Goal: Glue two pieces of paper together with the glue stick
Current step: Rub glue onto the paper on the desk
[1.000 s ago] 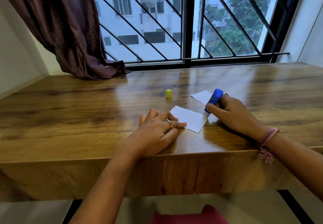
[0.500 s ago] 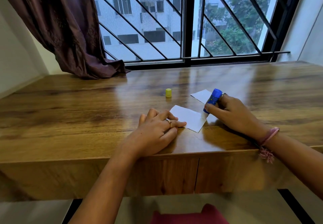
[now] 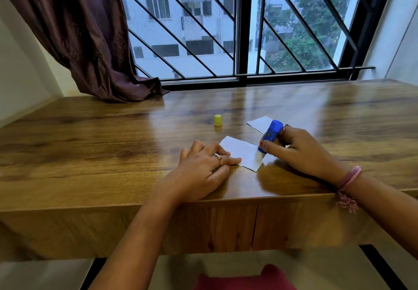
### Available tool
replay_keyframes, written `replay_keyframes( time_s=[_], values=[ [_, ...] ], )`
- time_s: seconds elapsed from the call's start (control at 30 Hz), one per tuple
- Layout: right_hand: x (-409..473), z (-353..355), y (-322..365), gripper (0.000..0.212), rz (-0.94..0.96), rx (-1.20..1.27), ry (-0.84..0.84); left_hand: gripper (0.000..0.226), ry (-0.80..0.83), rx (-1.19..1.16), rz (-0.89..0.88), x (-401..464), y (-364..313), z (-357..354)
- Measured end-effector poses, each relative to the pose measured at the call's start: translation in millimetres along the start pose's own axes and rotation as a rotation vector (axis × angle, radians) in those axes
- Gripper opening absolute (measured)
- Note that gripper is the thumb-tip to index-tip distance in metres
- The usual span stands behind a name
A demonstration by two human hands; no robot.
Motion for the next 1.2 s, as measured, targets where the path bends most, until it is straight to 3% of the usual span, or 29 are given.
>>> replay_keyframes(
  time_s=[0.47, 0.63, 0.77, 0.93, 1.1, 1.2],
  values=[
    [1, 0, 3, 0.027, 0.047, -0.031, -0.019, 0.037, -0.005, 0.002, 0.011, -1, -2, 0],
    [-3, -4, 7, 0.021, 0.135, -0.054, 0.068, 0.037, -0.005, -0.003, 0.018, -1, -4, 2],
    [-1, -1, 6, 0.023, 0.091, -0.044, 0.017, 0.037, -0.006, -0.007, 0.019, -2, -4, 2],
    [-5, -3, 11, 0.028, 0.171, -0.048, 0.102, 0.037, 0.002, -0.002, 0.012, -1, -3, 2],
    [-1, -1, 6, 0.025, 0.094, -0.028, 0.027, 0.037, -0.002, -0.012, 0.015, -2, -3, 1],
    [-3, -2, 9, 0.024, 0.137, -0.034, 0.067, 0.037, 0.005, -0.003, 0.012, -2, -3, 2]
  ],
)
Point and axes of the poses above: each hand's wrist, its own x-axis towards the middle knuckle, its own z-axis out of the back of the hand, y = z × x, the point moved 3 cm from there along x, towards the middle knuckle, and after that the axes turned 6 degrees about -x, right-handed, at the moved point
